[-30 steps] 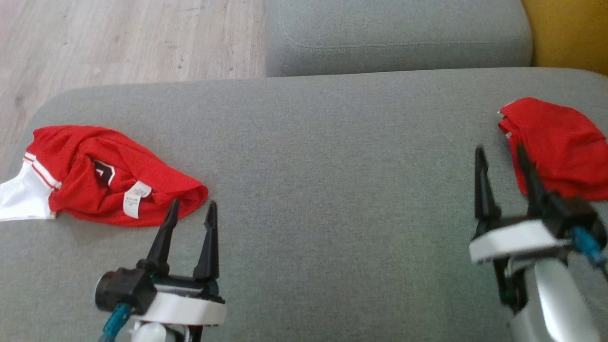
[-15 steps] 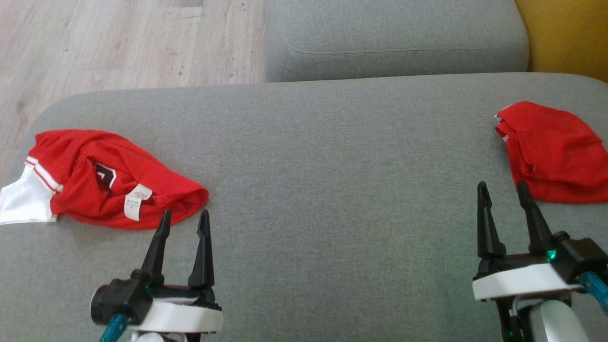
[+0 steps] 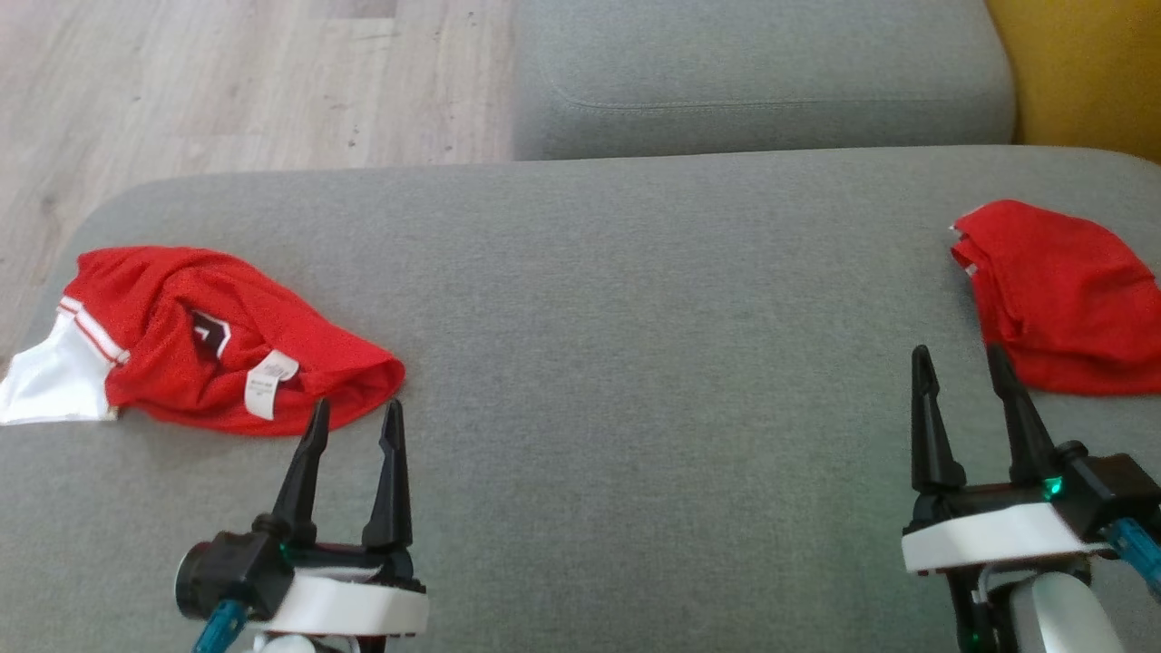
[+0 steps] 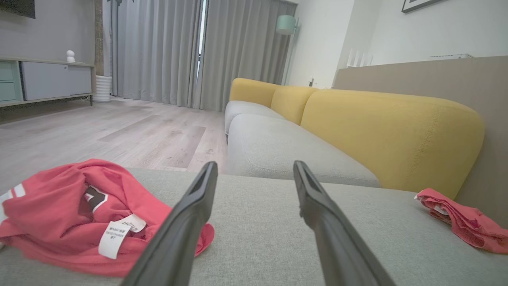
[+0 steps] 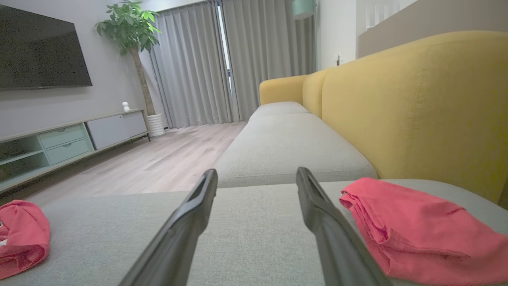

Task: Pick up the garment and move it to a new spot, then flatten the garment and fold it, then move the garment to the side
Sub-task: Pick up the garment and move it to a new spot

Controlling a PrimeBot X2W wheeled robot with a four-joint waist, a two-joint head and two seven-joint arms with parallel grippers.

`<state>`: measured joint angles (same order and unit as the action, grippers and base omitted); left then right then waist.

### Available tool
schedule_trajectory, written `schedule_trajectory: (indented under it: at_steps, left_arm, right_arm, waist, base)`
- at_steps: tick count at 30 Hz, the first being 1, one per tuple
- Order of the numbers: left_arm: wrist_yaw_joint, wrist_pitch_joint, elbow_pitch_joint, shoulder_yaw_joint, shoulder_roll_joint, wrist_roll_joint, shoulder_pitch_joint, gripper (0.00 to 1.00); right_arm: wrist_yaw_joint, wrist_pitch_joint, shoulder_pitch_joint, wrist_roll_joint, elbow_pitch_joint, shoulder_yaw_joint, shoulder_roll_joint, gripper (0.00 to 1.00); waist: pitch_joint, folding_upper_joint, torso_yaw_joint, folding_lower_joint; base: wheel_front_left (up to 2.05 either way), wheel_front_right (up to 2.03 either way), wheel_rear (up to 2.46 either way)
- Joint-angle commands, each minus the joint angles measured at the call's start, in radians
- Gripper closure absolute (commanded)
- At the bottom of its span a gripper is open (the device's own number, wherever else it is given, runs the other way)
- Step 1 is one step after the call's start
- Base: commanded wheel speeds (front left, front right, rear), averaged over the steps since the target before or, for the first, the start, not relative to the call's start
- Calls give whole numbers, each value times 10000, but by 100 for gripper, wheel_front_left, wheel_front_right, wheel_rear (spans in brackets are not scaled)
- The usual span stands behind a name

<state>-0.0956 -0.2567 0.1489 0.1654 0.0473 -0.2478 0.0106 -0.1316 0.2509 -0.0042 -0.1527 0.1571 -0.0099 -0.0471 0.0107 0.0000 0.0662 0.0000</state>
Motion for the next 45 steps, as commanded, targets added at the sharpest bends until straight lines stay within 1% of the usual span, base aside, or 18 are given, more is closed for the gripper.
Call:
schedule_trajectory:
  at_steps: [1,5,8,20,26,33,45]
  left_arm:
    - [34,-51,-290,-226,29,9,-212,0]
    - [105,-51,-245,-288,29,6,-244,0]
    - [143,-51,-226,-339,29,62,-184,0]
    - [144,-51,-93,-625,29,331,-39,0]
    - [184,-51,-18,-789,29,443,27,0]
    - [291,-51,-199,-1054,29,357,114,0]
    - [387,-51,-323,-1208,29,250,132,0]
  right_arm:
    - [9,108,-167,2,-320,247,-32,0]
    - [9,108,-106,-15,-309,457,-32,0]
    - [9,108,-37,30,-290,707,-32,0]
    - [9,108,88,-308,-27,1800,-32,0]
    - [9,108,66,-505,194,2142,-32,0]
    - [9,108,-219,-495,358,2571,-32,0]
    - [9,109,-341,-389,423,2678,-32,0]
  waist:
    - [2,0,90,0]
    - [42,0,483,0]
    - [114,0,918,0]
    - [338,0,3047,0]
    - [473,0,3843,0]
    - [259,0,4054,0]
    - [188,0,4017,0]
  base:
    - [0,0,0]
    - [0,0,0]
    - [0,0,0]
    - [0,0,0]
    - [0,0,0]
    - [0,0,0]
    - [0,0,0]
